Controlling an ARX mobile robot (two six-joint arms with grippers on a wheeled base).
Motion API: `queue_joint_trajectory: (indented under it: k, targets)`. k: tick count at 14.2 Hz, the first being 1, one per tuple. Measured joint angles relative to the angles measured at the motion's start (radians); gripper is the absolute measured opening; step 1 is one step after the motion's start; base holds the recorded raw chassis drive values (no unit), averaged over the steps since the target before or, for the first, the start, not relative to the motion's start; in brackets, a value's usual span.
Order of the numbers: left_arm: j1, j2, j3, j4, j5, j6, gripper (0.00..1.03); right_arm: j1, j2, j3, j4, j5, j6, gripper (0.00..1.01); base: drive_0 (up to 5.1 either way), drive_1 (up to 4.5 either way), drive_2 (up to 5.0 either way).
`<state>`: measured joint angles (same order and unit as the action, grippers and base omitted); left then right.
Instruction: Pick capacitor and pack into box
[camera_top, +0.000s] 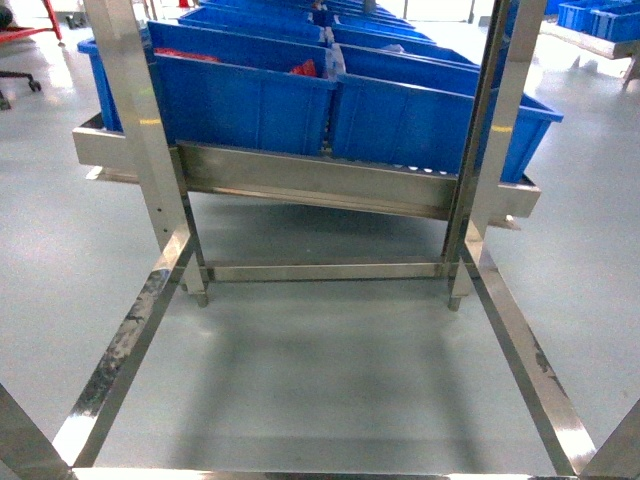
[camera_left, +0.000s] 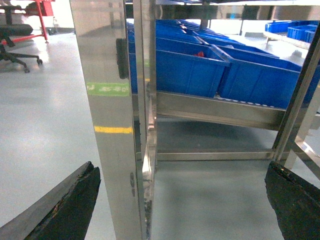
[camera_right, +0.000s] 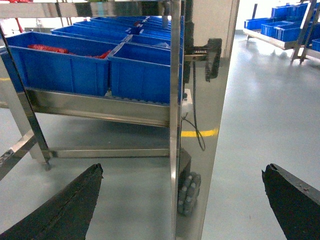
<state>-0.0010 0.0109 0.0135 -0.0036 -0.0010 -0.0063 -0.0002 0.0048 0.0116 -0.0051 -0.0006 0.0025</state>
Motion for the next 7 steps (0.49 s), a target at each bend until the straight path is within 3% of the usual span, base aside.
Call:
queue_joint_trajectory:
  k: [7]
  targets:
    - [0.000, 0.000, 0.000, -0.001, 0.000, 0.000, 0.98, 0.000, 0.000, 0.000, -0.001, 0.000, 0.000, 0.98, 0.0, 0.00, 0.0]
